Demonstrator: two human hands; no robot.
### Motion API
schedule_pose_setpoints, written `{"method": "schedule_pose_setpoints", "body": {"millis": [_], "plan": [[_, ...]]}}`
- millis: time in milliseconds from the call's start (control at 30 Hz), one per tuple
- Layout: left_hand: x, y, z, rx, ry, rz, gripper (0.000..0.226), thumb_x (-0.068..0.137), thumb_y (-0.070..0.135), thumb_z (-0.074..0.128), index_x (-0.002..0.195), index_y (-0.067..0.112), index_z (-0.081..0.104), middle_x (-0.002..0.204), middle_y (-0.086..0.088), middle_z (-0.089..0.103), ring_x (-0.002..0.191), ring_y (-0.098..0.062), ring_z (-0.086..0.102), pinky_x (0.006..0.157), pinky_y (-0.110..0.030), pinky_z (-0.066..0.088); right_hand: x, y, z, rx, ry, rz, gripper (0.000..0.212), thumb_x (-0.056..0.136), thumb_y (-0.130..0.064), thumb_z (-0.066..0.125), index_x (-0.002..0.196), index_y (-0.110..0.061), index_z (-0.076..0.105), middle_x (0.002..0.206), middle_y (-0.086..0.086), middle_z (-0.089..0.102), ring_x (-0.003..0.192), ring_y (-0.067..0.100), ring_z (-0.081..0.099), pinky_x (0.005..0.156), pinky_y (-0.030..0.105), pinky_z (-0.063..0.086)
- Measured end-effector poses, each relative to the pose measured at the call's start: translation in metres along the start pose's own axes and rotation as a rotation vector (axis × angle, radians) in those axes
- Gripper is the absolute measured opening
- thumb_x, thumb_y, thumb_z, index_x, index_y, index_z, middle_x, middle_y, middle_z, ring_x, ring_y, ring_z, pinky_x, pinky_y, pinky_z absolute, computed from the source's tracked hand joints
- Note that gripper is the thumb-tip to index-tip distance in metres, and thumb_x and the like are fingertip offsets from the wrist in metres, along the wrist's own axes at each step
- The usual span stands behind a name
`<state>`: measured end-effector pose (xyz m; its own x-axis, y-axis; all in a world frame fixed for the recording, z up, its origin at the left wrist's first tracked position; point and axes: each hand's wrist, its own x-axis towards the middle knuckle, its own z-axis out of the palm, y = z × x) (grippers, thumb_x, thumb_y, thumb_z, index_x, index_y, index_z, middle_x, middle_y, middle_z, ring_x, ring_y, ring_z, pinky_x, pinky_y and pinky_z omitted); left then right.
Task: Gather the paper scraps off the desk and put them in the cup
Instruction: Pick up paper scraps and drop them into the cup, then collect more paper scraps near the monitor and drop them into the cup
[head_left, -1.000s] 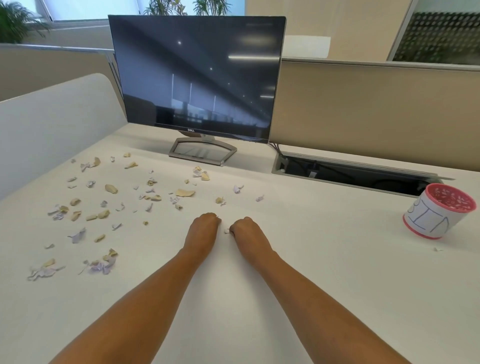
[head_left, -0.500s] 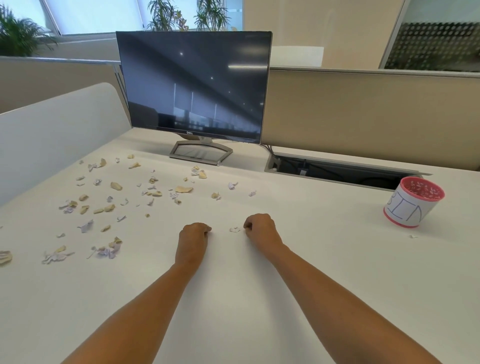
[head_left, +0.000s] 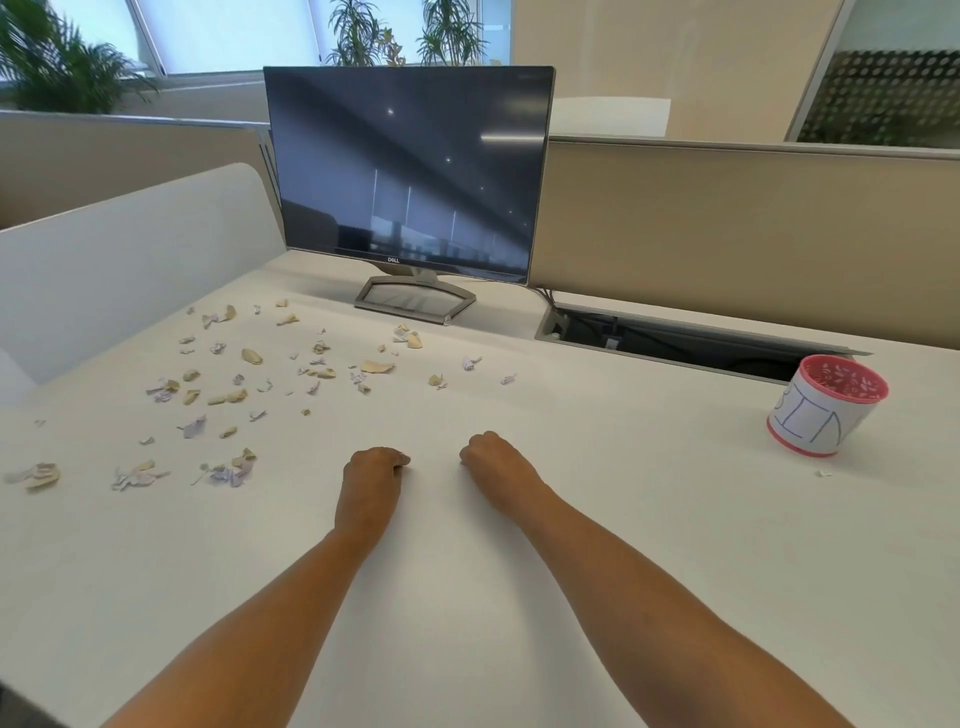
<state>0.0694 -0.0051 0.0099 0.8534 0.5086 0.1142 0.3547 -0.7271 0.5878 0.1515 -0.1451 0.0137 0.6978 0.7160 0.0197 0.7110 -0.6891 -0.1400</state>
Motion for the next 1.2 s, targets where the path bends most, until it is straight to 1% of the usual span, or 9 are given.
{"method": "schedule_pose_setpoints", "body": {"millis": [133, 267, 367, 500, 600, 767, 967, 1067, 1200], "plan": [[-0.005, 0.016, 0.008, -0.006, -0.012, 0.015, 0.03, 0.09, -0.003, 0.045, 0.11, 0.001, 0.067, 0.121, -0.011, 0.065, 0.119, -0.024, 0.055, 0.106, -0.027, 0.037, -0.017, 0.012, 0.001, -0.013, 0.009, -0.015, 0.025, 0.084, 0.013, 0.039, 0.065, -0.003, 0.038, 0.102, 0.02, 0.055, 0.1, 0.029, 0.049, 0.067, 0.032, 0.03], [-0.01, 0.041, 0.023, -0.016, -0.039, 0.061, 0.031, 0.09, -0.003, 0.044, 0.11, 0.001, 0.067, 0.121, -0.012, 0.065, 0.12, -0.023, 0.055, 0.106, -0.026, 0.036, -0.043, 0.035, -0.004, -0.02, 0.024, -0.01, 0.043, 0.082, 0.014, 0.039, 0.056, -0.011, 0.016, 0.09, 0.016, 0.049, 0.087, 0.023, 0.042, 0.065, 0.031, 0.028], [-0.014, 0.064, 0.038, -0.009, -0.075, 0.107, 0.031, 0.091, -0.002, 0.044, 0.111, 0.003, 0.067, 0.122, -0.011, 0.064, 0.12, -0.023, 0.055, 0.105, -0.027, 0.037, -0.064, 0.058, -0.01, -0.014, 0.019, 0.055, 0.032, 0.082, 0.012, 0.038, 0.059, -0.009, 0.028, 0.097, 0.018, 0.055, 0.083, 0.022, 0.04, 0.065, 0.03, 0.029], [-0.013, 0.104, 0.062, 0.007, -0.125, 0.196, 0.03, 0.092, 0.0, 0.044, 0.112, 0.005, 0.066, 0.122, -0.01, 0.064, 0.12, -0.023, 0.054, 0.104, -0.027, 0.039, -0.094, 0.099, -0.022, 0.03, 0.001, 0.186, 0.016, 0.082, 0.008, 0.039, 0.079, -0.003, 0.05, 0.094, 0.015, 0.056, 0.084, 0.022, 0.045, 0.068, 0.032, 0.032], [-0.01, 0.141, 0.078, 0.029, -0.169, 0.286, 0.03, 0.092, 0.0, 0.045, 0.113, 0.006, 0.066, 0.12, -0.01, 0.065, 0.118, -0.022, 0.055, 0.1, -0.025, 0.039, -0.112, 0.133, -0.036, 0.076, 0.045, 0.302, 0.023, 0.084, 0.004, 0.041, 0.094, 0.007, 0.061, 0.103, 0.018, 0.061, 0.096, 0.029, 0.056, 0.08, 0.038, 0.043], [-0.005, 0.21, 0.104, 0.042, -0.25, 0.43, 0.027, 0.093, 0.002, 0.048, 0.114, 0.006, 0.065, 0.119, -0.012, 0.065, 0.111, -0.023, 0.06, 0.099, -0.024, 0.041, -0.138, 0.184, -0.073, 0.106, 0.127, 0.483, 0.025, 0.091, -0.005, 0.046, 0.108, -0.002, 0.064, 0.111, 0.015, 0.064, 0.102, 0.027, 0.058, 0.089, 0.028, 0.045], [0.001, 0.302, 0.129, -0.02, -0.299, 0.55, 0.027, 0.091, 0.006, 0.055, 0.116, 0.005, 0.064, 0.118, -0.015, 0.066, 0.106, -0.027, 0.062, 0.1, -0.028, 0.045, -0.162, 0.242, -0.118, 0.177, 0.406, 0.626, 0.024, 0.09, -0.005, 0.05, 0.106, -0.003, 0.068, 0.109, 0.017, 0.067, 0.102, 0.029, 0.061, 0.094, 0.03, 0.045], [0.007, 0.342, 0.135, -0.102, -0.292, 0.575, 0.025, 0.09, 0.002, 0.054, 0.112, 0.004, 0.067, 0.114, -0.016, 0.067, 0.103, -0.028, 0.063, 0.095, -0.028, 0.046, -0.166, 0.268, -0.136, 0.164, 0.482, 0.646, 0.024, 0.09, -0.006, 0.05, 0.106, -0.002, 0.068, 0.109, 0.018, 0.067, 0.102, 0.03, 0.059, 0.089, 0.026, 0.042], [0.015, 0.383, 0.147, -0.247, -0.305, 0.535, 0.023, 0.089, -0.001, 0.055, 0.108, -0.001, 0.067, 0.111, -0.018, 0.068, 0.1, -0.028, 0.064, 0.092, -0.025, 0.046, -0.163, 0.296, -0.148, 0.182, 0.57, 0.686, 0.021, 0.091, -0.01, 0.054, 0.104, -0.001, 0.068, 0.105, 0.018, 0.068, 0.096, 0.03, 0.061, 0.085, 0.031, 0.048]]}}
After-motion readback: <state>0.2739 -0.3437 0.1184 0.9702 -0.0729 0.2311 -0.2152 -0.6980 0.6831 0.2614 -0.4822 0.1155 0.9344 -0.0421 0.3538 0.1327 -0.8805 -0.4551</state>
